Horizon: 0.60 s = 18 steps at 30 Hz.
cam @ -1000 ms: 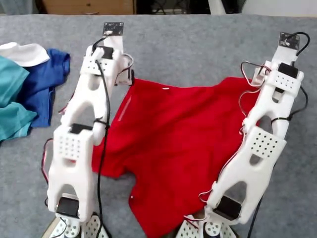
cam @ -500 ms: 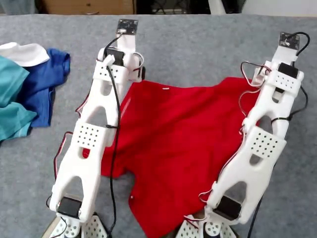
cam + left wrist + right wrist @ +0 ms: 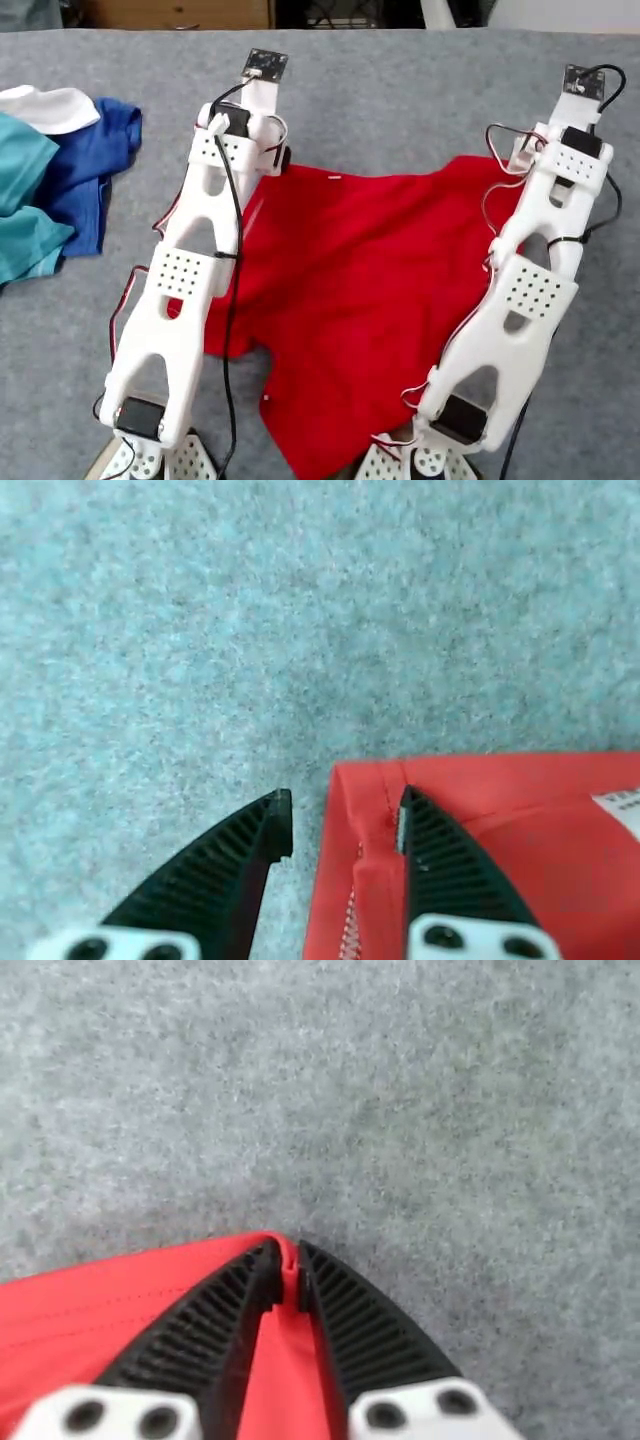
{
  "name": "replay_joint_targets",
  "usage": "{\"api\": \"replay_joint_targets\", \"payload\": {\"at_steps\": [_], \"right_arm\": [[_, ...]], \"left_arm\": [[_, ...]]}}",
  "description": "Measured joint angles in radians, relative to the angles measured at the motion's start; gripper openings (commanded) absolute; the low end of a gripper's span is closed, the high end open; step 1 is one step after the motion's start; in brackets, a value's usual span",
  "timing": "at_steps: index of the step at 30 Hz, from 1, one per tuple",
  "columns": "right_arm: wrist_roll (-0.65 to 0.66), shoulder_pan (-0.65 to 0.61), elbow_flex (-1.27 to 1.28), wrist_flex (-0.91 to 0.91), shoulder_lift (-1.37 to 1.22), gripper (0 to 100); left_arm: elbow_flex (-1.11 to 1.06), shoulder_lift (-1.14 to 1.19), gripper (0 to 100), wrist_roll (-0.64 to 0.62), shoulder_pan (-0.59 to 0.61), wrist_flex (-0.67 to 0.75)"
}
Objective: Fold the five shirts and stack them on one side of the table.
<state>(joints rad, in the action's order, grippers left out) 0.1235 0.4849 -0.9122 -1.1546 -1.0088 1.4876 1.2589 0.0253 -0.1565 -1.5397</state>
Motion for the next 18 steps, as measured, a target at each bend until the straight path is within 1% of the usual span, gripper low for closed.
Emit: {"api": "replay_joint_targets", "payload": {"at_steps": [4,9,16,18], "right_arm": [[0.000,0.000,0.000,0.000,0.000,1.3],[0.000,0.000,0.000,0.000,0.000,1.3],[0.000,0.000,0.000,0.000,0.000,1.3],[0.000,0.000,0.000,0.000,0.000,1.3]], "left_arm": [[0.011,-0.023,19,0.000,0.000,-0.040],[0.012,-0.035,19,0.043,0.000,-0.049],[0.012,-0.035,19,0.046,0.000,-0.049],[0.012,-0.035,19,0.046,-0.008,-0.068]]}}
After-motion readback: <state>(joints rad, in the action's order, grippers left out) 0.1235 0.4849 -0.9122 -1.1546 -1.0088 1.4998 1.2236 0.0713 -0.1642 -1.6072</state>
